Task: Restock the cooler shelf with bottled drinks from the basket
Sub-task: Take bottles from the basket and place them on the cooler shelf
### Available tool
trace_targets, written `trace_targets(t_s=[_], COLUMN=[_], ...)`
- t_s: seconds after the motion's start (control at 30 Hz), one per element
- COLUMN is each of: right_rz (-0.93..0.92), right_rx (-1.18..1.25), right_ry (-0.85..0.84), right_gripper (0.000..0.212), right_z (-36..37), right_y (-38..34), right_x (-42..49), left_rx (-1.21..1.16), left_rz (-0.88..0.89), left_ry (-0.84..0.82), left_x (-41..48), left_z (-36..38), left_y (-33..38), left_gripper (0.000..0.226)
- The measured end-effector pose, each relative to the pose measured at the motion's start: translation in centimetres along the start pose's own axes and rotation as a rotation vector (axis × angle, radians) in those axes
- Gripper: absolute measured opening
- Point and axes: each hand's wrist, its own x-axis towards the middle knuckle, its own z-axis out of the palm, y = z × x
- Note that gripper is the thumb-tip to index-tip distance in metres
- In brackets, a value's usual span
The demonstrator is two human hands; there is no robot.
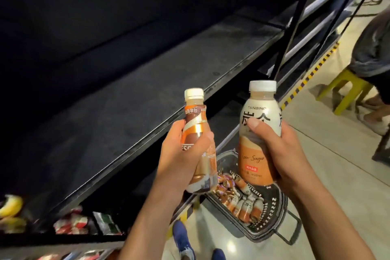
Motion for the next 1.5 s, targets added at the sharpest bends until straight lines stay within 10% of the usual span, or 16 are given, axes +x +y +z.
trace_targets(t_s=[0.63, 1.5], right_rz=[-0.114, -0.238], right_rx=[-0.075, 0.018], right_ry=[-0.902, -0.899], right_gripper=[0.042, 0.036], right_z=[28.9, 53.3], right_y=[-2.2, -1.3], right_x=[-16.0, -37.2], left_rx=[-0.198, -0.035], left_rz=[0.254, 0.338], left_ry=[0.903, 1.003], left_x=[-25.4, -42.9], left_z=[-24.3, -51.9], left_y=[0.9, -1.0], left_gripper=[0.036, 0.022])
